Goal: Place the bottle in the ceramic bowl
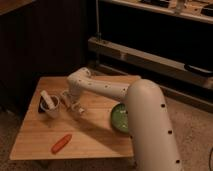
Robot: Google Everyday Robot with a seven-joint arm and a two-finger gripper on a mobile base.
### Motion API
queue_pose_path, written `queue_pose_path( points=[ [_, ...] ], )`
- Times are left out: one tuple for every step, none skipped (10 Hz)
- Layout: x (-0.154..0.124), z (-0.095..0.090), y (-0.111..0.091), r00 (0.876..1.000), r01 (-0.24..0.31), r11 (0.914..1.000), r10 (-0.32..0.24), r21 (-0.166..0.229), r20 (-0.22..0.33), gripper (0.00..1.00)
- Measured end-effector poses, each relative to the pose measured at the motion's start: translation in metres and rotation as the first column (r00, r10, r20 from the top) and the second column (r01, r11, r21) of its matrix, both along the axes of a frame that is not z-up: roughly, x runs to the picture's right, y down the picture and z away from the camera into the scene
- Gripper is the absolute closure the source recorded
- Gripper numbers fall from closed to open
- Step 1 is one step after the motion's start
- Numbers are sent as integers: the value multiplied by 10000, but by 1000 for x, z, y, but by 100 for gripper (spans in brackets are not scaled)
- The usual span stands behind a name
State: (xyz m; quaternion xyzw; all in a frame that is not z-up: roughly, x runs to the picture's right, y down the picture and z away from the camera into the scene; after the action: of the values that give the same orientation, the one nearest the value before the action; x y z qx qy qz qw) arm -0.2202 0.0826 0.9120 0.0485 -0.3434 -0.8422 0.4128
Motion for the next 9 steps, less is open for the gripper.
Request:
queue_pose_path(
  points=[
    [4, -5, 0, 10000, 48, 10000, -48, -57, -66, 98],
    [4, -9, -3, 10000, 0, 10000, 0, -34, -55, 98],
    [5, -10, -3, 10000, -9, 10000, 9, -35, -51, 98],
    [3, -12, -3, 10000, -17, 10000, 17, -26, -35, 98],
    [4, -12, -2, 10000, -11, 10000, 11, -38, -55, 98],
    [5, -15, -3, 10000, -11, 10000, 11, -32, -74, 98],
    [5, -18, -5, 10000, -29, 10000, 29, -26, -82, 98],
    [6, -20, -4, 9999, -33, 10000, 32, -36, -105, 98],
    [6, -22, -5, 9999, -46, 10000, 46, -22, -94, 98]
  ],
)
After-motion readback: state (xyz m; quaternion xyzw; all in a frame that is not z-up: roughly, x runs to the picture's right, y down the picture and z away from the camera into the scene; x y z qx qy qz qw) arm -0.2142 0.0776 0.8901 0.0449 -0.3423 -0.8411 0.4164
